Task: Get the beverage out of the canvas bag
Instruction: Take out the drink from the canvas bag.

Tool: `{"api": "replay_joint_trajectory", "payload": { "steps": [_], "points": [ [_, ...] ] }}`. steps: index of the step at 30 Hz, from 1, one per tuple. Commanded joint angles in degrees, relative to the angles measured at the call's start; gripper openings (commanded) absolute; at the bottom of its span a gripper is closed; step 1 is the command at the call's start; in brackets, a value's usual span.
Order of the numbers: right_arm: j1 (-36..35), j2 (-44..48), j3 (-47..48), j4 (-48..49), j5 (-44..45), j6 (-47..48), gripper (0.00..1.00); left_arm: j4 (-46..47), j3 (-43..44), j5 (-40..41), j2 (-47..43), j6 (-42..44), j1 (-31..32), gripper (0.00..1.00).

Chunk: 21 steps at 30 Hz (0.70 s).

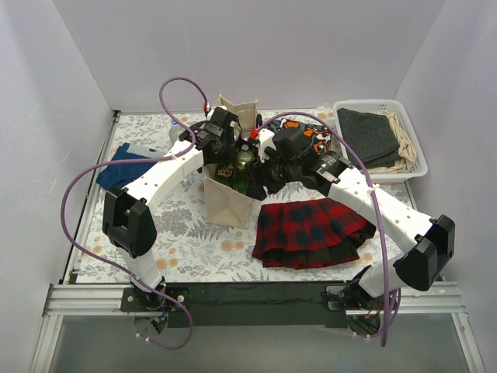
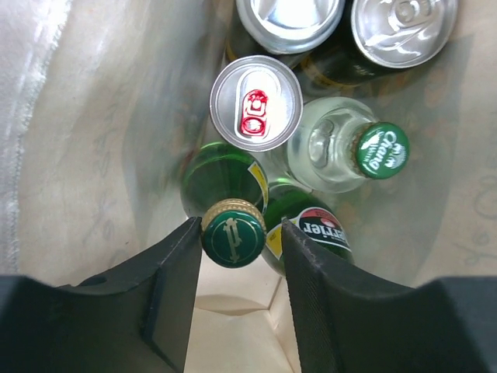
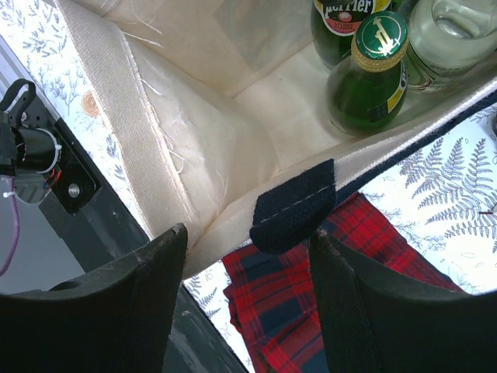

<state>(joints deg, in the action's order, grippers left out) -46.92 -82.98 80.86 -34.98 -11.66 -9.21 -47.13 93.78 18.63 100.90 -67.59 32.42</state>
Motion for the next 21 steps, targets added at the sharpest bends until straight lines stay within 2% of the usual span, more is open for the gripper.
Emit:
{"api": "replay_joint_trajectory", "payload": {
  "steps": [1, 5, 21],
  "points": [
    [-0.37, -0.51, -0.18, -3.25, 1.29, 0.95, 0.69, 0.28, -2.27, 0.53, -1.06, -0.70, -0.26, 0.42],
    [-0.46, -0.69, -0.09, -3.34, 0.94, 0.86, 0.69, 0.64, -1.85, 0.35, -0.18, -1.22, -0.34, 0.38],
    [-0.46, -0.60, -0.09, -3.25, 1.29, 1.04, 0.69, 3.98, 0.09, 0.09, -0.62, -1.66, -0.34, 0.41]
  ]
}}
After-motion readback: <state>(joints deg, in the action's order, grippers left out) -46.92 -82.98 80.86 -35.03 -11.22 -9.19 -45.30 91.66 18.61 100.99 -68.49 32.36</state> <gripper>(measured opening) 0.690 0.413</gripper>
